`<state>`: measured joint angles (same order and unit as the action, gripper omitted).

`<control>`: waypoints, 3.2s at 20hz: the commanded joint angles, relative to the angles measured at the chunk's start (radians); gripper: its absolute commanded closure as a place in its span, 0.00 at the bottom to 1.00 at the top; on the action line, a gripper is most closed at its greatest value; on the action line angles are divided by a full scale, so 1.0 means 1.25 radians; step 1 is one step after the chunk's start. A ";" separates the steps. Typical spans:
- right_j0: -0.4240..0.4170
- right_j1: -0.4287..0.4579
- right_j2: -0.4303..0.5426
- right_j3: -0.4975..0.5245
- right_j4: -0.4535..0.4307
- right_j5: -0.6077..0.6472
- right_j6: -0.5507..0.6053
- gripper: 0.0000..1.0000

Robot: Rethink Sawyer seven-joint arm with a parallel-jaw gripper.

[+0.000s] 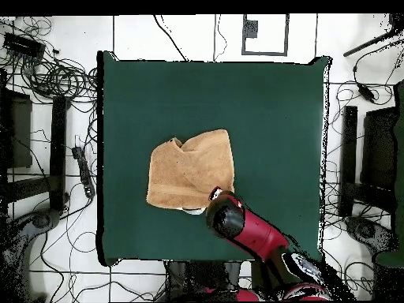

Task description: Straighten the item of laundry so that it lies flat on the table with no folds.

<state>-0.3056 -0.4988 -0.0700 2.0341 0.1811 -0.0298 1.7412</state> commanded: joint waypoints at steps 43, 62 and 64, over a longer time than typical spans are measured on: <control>-0.160 0.029 0.012 0.050 -0.215 -0.083 0.131 1.00; -0.168 0.033 -0.019 0.083 -0.243 -0.161 0.168 1.00; -0.172 0.031 -0.019 0.085 -0.243 -0.163 0.167 1.00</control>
<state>-0.5410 -0.5000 -0.1176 2.1167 -0.1213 -0.1635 1.7412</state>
